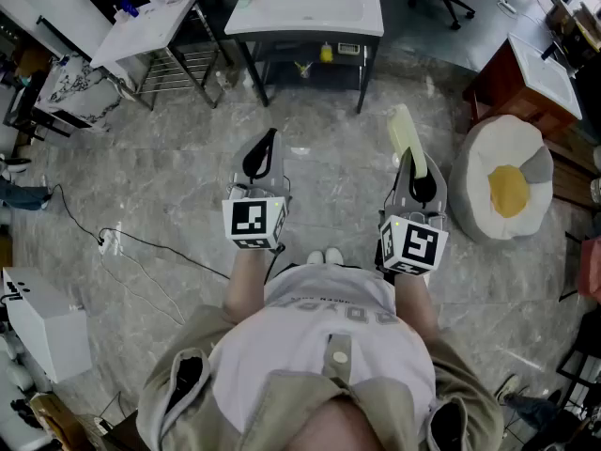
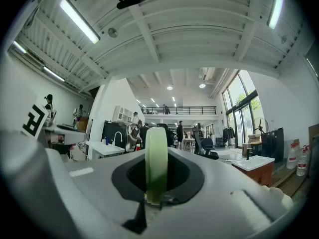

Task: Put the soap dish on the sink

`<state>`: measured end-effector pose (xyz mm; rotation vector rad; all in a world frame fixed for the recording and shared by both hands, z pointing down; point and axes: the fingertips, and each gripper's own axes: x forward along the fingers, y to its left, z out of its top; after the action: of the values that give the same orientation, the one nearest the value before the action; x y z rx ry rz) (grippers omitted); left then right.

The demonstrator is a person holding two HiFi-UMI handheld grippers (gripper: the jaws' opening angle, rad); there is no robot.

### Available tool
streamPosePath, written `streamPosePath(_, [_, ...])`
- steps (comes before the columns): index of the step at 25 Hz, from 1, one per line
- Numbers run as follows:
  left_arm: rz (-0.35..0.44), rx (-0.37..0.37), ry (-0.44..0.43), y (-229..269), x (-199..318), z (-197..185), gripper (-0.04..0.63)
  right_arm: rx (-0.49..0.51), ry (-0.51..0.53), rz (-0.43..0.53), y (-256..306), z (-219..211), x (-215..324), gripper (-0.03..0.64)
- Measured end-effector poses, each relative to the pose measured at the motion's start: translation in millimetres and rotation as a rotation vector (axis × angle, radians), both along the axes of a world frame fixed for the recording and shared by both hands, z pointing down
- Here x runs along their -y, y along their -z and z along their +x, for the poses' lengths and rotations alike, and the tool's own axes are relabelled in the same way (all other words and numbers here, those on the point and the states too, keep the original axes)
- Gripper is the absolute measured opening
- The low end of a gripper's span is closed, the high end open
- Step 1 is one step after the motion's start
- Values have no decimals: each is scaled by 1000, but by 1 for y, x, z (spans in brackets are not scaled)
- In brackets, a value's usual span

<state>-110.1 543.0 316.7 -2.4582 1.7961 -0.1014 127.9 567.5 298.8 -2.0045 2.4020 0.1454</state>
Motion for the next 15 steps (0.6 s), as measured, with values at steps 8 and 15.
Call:
streamPosePath(8, [-8,0,0,-3,9,3,6,-24,12,-8,-3,-2,8,8])
streamPosePath(15, [-20,-7,16,-7,12,2,6,22,21,-16,-3,3,15,8])
